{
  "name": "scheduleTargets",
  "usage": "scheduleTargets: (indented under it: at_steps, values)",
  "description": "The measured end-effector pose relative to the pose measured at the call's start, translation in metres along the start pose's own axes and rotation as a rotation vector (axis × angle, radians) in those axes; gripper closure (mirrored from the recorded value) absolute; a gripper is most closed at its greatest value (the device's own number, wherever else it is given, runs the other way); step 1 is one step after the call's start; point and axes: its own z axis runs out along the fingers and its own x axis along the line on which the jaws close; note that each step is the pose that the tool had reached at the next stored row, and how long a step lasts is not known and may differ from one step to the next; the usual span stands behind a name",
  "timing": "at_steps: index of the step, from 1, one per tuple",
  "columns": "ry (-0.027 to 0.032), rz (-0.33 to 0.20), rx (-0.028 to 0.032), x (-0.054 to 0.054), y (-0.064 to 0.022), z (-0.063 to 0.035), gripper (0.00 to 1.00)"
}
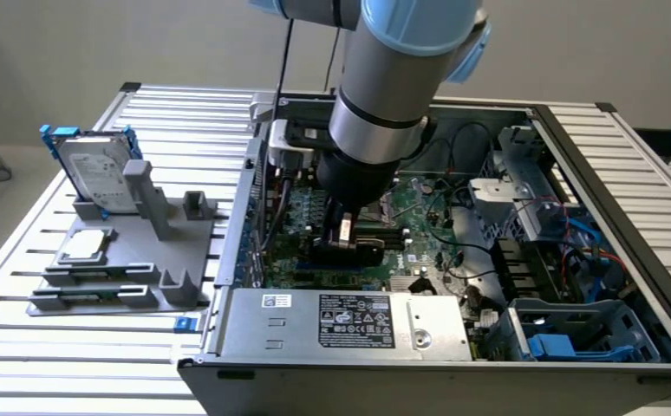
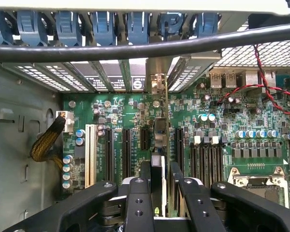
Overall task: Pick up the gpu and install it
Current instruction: 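Insert the gpu into the slot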
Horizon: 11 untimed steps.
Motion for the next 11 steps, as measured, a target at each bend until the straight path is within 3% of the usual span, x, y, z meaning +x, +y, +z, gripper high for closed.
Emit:
scheduleTargets:
  at_steps: [11]
  values:
    - [-0.0044,0.000,-0.0030,0.0015,-0.0012,-0.0002,0.73]
